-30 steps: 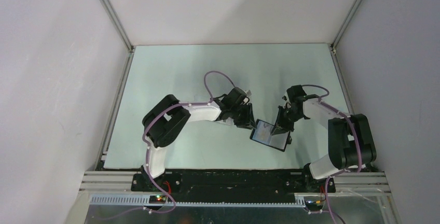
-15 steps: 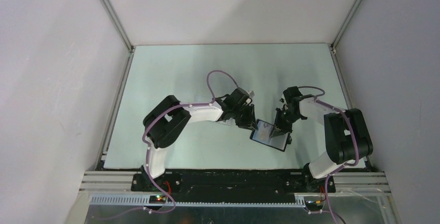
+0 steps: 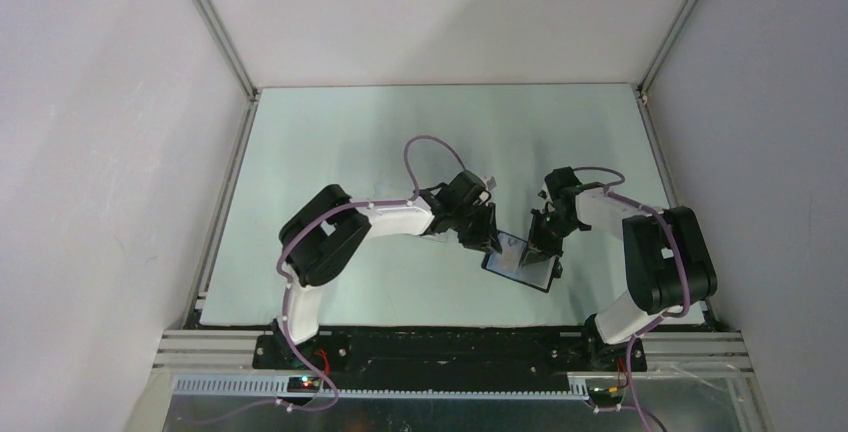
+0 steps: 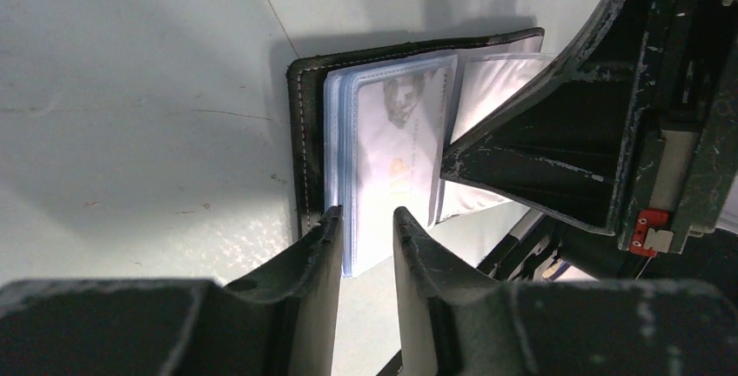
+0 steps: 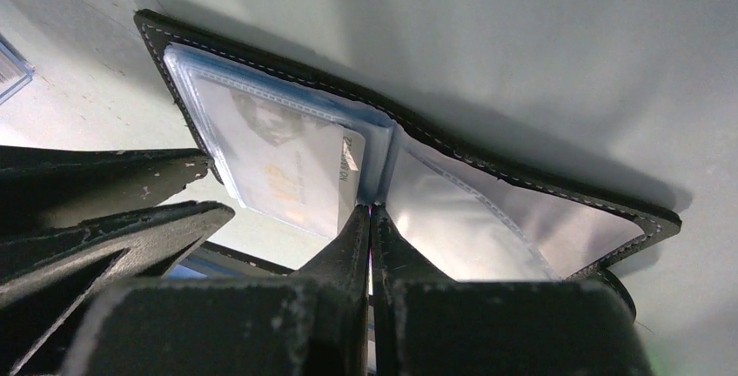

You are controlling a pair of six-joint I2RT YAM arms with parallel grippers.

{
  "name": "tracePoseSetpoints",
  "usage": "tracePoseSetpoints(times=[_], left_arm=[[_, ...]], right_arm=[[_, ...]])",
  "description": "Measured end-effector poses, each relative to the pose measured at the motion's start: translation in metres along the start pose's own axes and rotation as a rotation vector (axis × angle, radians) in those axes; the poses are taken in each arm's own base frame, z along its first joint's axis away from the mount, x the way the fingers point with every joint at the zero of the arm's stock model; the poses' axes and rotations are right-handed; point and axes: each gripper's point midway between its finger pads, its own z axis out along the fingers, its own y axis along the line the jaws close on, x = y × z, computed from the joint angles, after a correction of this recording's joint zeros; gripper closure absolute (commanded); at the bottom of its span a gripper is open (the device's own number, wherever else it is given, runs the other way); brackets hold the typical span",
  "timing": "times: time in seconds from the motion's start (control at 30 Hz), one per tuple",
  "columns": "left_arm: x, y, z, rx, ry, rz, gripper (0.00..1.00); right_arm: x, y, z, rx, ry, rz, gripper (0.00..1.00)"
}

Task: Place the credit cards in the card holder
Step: Insert the credit card into the card holder.

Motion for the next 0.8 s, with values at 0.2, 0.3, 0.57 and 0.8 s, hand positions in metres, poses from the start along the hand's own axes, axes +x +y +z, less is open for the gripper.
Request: tracePoseSetpoints(times=[0.2,0.3,0.57,0.8], left_arm=[[0.004,0.002,0.006,-0.004,0.018,-0.003,0.77],[0.003,0.001,0.006,-0.002,0.019,-0.002,0.8],[0.003,-0.005,0.006,0.012,0.023,0.006,0.82],[0.004,-0.02,0.006,0.063,0.033,0.024,0.8]], right_arm=[[0.001,0.0,0.002,0.003,0.009,0.0,1.0],[0.001,0.0,0.002,0.003,0.009,0.0,1.0],[0.001,0.0,0.002,0.003,0.009,0.0,1.0],[0.001,0.0,0.002,0.0,0.01,0.0,1.0]])
